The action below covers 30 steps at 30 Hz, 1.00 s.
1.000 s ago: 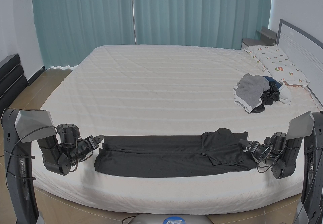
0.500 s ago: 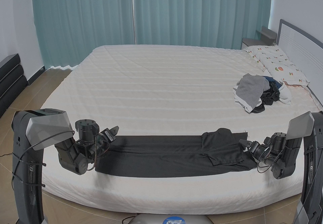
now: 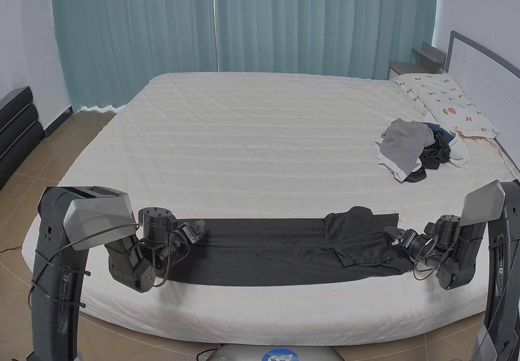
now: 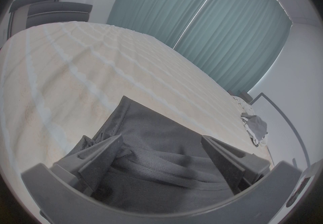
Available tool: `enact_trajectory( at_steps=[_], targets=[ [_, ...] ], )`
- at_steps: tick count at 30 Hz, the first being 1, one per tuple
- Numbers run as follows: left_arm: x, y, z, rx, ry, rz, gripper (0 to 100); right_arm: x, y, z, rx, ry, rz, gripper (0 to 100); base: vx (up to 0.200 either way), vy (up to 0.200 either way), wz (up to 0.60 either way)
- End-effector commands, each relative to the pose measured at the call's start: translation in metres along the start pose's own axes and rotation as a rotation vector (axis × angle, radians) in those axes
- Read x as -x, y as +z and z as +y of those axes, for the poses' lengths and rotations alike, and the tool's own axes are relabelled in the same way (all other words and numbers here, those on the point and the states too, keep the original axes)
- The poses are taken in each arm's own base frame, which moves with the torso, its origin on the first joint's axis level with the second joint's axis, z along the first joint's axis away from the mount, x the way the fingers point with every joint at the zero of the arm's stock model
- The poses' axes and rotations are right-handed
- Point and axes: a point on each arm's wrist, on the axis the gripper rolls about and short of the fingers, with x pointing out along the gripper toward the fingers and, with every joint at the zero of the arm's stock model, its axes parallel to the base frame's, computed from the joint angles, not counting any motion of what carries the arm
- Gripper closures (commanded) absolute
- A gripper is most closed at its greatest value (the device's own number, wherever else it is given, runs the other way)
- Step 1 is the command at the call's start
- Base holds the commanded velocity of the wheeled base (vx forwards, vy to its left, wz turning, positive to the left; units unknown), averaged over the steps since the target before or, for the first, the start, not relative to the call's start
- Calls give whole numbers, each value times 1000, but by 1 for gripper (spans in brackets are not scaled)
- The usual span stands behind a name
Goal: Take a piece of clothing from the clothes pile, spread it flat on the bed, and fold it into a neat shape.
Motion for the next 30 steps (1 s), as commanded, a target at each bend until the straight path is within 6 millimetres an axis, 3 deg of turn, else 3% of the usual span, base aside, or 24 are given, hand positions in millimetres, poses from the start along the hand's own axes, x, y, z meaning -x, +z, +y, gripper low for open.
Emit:
enact_trajectory(
  at_steps=[1,10,12,20,30],
  targets=[
    [1,-10,10,-49,69,-2,0,0,1,-1,1,2,-7,0,0,0,0],
    [5,11,10,-41,78,-82,0,0,0,-1,1,2,-4,0,0,0,0],
    [14,30,10,-20,66,-119,0,0,-1,-2,0,1,-2,0,0,0,0],
    [24,63,23,15,15,-128,0,0,-3,-2,-2,-4,3,0,0,0,0],
    [26,56,55,-75,-64,74,0,-3,-6,-4,1,-34,-10,0,0,0,0]
  ],
)
